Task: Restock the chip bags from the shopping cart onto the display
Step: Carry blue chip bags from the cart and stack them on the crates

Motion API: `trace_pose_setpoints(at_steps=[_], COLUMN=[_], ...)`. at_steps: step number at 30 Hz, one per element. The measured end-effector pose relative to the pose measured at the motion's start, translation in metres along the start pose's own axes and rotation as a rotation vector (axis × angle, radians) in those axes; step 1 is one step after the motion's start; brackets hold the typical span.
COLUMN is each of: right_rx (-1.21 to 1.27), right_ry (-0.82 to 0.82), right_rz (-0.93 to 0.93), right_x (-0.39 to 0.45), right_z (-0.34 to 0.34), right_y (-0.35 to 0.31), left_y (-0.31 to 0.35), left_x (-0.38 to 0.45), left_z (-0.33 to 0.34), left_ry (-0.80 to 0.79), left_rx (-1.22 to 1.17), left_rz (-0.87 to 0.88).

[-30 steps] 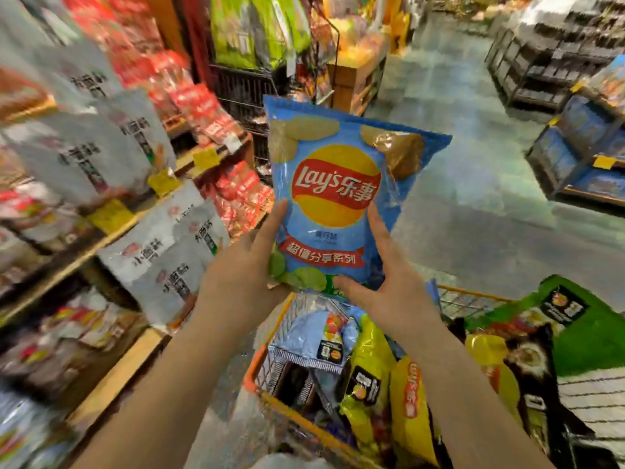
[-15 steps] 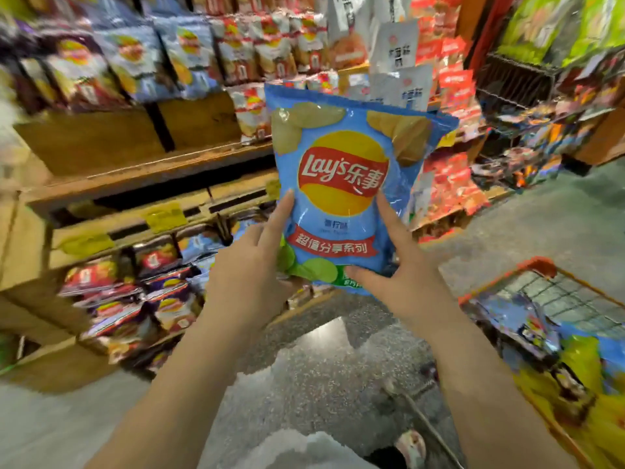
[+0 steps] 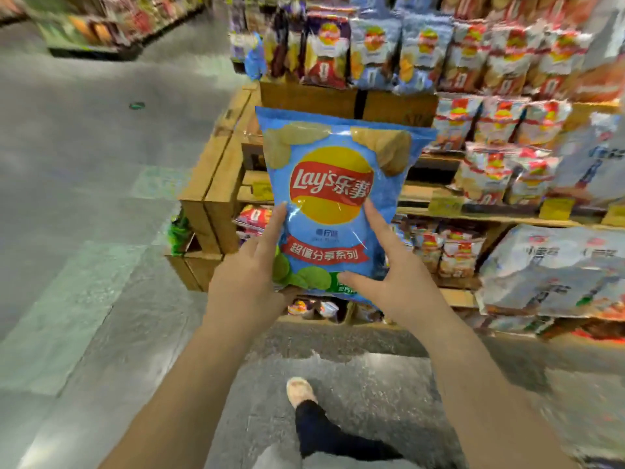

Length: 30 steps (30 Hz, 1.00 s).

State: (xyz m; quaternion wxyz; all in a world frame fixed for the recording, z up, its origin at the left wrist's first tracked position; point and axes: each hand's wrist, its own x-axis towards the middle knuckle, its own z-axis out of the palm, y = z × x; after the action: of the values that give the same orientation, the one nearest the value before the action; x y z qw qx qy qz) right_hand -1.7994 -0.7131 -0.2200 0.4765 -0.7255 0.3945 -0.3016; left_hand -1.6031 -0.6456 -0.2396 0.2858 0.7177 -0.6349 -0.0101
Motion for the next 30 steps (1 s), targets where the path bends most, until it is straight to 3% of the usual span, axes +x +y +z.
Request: trace_pose_setpoints(at_steps=[4, 17, 30], right_rx=[0.039, 0.138, 0.080], right_ry=[-0.103, -0.330, -0.707], right_rz=[-0.041, -0.177, -0.235], right_x=[0.062, 0.290, 0.424], right_z=[0.031, 0.106, 0.267], right_y=[-0.002, -0.035, -0.074], left_y=[-0.042, -0.167, -0.314], left_x=[0.026, 0.162, 0.169], left_z=[-0.008, -0.053, -0.102], left_ry=[0.034, 0.173, 0.249], left_rx=[0.010, 0.167, 0.243], left_rz=[-0.140, -0.274, -0.635])
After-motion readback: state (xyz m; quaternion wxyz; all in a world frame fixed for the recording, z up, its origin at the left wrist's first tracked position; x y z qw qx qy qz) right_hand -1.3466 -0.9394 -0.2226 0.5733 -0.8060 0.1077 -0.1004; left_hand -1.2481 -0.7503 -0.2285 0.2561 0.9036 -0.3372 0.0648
